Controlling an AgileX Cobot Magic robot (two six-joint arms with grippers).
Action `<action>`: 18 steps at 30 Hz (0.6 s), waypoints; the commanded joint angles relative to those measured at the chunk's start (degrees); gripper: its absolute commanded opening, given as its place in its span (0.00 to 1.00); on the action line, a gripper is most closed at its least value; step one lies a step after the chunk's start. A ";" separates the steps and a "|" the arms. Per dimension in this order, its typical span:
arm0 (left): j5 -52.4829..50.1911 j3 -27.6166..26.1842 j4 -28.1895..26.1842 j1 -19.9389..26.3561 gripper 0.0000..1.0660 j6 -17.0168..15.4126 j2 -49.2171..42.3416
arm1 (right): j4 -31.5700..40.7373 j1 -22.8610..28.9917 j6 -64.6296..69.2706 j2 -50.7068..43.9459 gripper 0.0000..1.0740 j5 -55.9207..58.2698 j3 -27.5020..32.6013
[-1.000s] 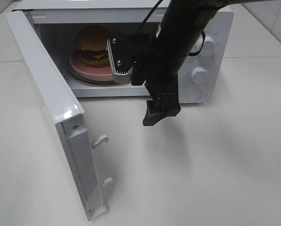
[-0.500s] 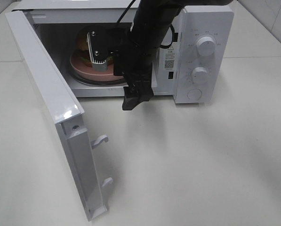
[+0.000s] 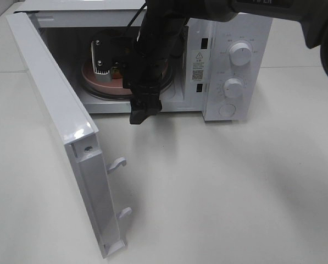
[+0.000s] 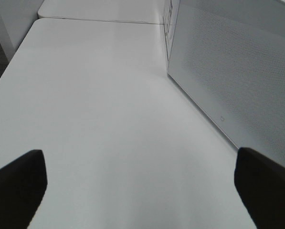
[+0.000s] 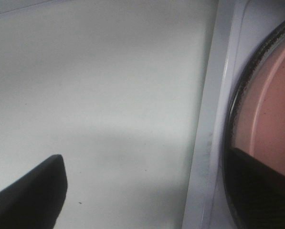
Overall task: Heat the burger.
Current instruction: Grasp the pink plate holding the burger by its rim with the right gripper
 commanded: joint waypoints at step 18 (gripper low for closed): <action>0.00 -0.06 0.00 -0.23 0.95 -0.46 -0.17 | -0.86 -0.11 3.38 7.73 0.77 0.46 -10.43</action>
